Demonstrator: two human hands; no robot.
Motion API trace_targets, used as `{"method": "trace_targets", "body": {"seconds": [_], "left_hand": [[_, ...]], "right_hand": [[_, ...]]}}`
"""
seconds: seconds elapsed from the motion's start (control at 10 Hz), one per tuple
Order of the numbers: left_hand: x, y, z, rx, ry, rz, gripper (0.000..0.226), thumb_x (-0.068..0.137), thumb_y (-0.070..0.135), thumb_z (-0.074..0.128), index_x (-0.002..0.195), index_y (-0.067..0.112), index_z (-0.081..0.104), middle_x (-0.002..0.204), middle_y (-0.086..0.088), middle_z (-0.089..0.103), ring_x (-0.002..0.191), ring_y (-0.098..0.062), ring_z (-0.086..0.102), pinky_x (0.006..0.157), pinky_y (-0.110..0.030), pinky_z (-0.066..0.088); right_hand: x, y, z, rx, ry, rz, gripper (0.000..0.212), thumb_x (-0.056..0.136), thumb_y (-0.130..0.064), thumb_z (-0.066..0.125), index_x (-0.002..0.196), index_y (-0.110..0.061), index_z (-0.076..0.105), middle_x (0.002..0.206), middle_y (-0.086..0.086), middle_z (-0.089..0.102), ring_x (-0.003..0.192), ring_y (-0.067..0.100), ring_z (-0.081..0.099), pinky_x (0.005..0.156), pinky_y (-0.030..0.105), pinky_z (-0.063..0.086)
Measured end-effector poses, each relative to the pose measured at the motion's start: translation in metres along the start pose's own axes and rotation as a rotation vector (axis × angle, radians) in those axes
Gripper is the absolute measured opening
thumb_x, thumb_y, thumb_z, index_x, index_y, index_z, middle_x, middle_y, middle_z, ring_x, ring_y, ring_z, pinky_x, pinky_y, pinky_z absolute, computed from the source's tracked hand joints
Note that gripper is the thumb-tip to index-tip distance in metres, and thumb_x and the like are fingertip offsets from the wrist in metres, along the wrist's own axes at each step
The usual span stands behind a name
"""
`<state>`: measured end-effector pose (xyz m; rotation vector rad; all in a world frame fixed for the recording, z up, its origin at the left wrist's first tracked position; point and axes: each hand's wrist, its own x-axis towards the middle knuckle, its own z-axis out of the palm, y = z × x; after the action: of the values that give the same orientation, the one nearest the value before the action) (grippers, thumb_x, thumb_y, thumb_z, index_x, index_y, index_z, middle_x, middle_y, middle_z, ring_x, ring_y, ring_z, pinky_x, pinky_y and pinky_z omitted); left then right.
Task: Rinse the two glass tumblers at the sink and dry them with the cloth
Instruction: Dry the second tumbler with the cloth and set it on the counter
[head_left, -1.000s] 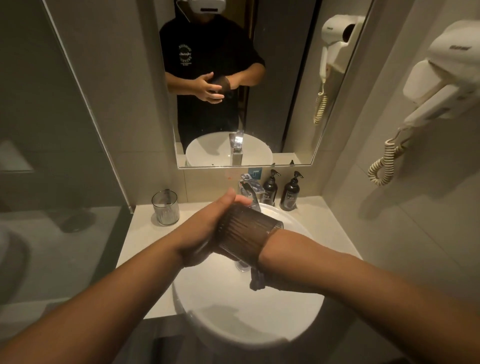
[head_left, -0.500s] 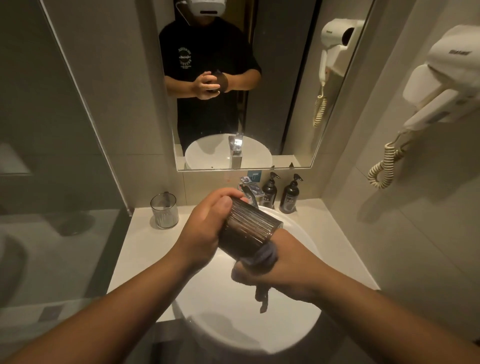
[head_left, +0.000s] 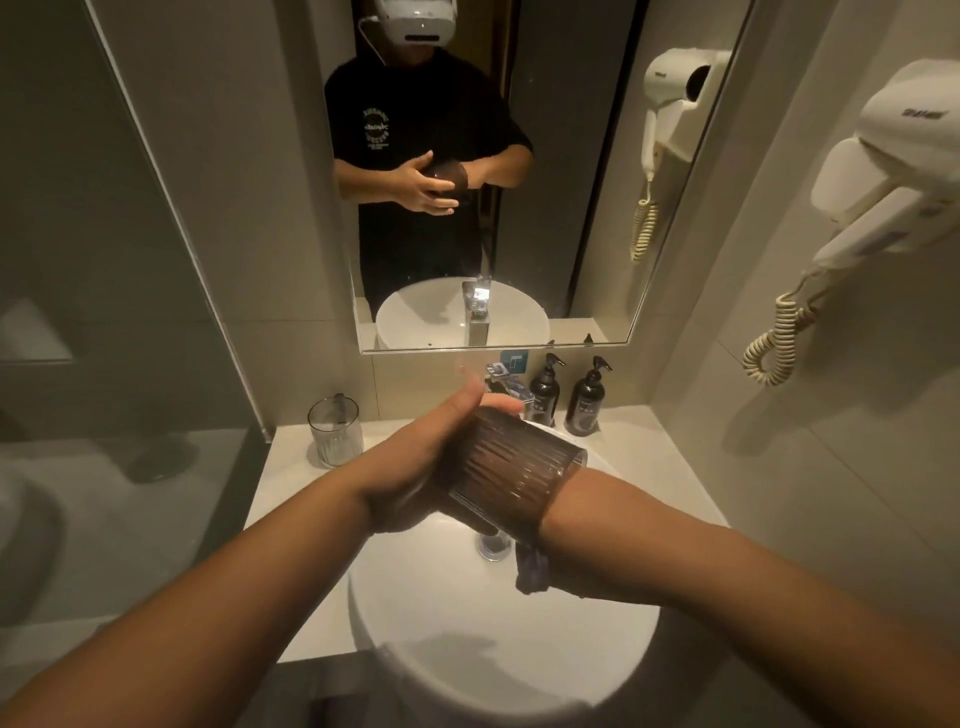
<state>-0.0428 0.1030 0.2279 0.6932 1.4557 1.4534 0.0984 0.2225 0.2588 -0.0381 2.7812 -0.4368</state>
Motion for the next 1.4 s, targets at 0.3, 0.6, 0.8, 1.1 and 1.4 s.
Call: {"method": "trace_targets", "body": {"seconds": [0.3,0.6,0.8,1.1,1.4], "left_hand": [[0.013,-0.015,0.007,0.1,0.171,0.3,0.028,0.09,0.046,0.043,0.093,0.037,0.07,0.084,0.014,0.069,0.083,-0.006,0.066,0.073,-0.025,0.056],[0.005,-0.017,0.003,0.148,0.166,0.479,0.034,0.079,0.054,0.049,0.105,0.04,0.066,0.103,-0.001,0.066,0.099,-0.033,0.066,0.083,-0.048,0.056],[-0.004,-0.001,0.009,0.233,0.139,0.586,0.036,0.078,0.052,0.048,0.109,0.044,0.063,0.118,-0.004,0.062,0.109,-0.031,0.063,0.089,-0.053,0.058],[0.007,0.012,0.002,0.139,0.085,0.179,0.054,0.084,0.067,0.038,0.109,0.03,0.069,0.111,-0.002,0.069,0.098,-0.018,0.067,0.076,-0.031,0.056],[0.017,-0.013,0.005,0.268,0.22,0.421,0.025,0.089,0.054,0.045,0.091,0.045,0.069,0.094,0.009,0.07,0.089,-0.012,0.067,0.081,-0.035,0.057]], "right_hand": [[0.011,0.006,0.024,0.368,0.251,-0.118,0.018,0.079,-0.008,0.048,0.095,-0.013,0.053,0.075,0.008,0.05,0.064,0.017,0.042,0.052,0.026,0.046],[0.0,0.002,0.021,1.223,0.283,-0.201,0.042,0.076,0.0,0.067,0.115,-0.012,0.059,0.077,0.007,0.063,0.068,0.013,0.062,0.059,0.029,0.051],[-0.002,0.009,0.017,1.47,0.238,-0.242,0.059,0.066,-0.009,0.074,0.123,-0.01,0.059,0.093,0.019,0.062,0.082,0.027,0.057,0.067,0.035,0.048],[0.011,0.016,0.002,-0.126,0.05,0.003,0.011,0.094,-0.023,0.056,0.104,-0.017,0.055,0.078,-0.007,0.042,0.081,0.015,0.038,0.076,0.024,0.028],[0.005,0.002,0.02,0.656,0.314,-0.036,0.031,0.08,-0.009,0.065,0.107,-0.022,0.057,0.086,0.001,0.062,0.076,0.018,0.06,0.072,0.034,0.056]]}}
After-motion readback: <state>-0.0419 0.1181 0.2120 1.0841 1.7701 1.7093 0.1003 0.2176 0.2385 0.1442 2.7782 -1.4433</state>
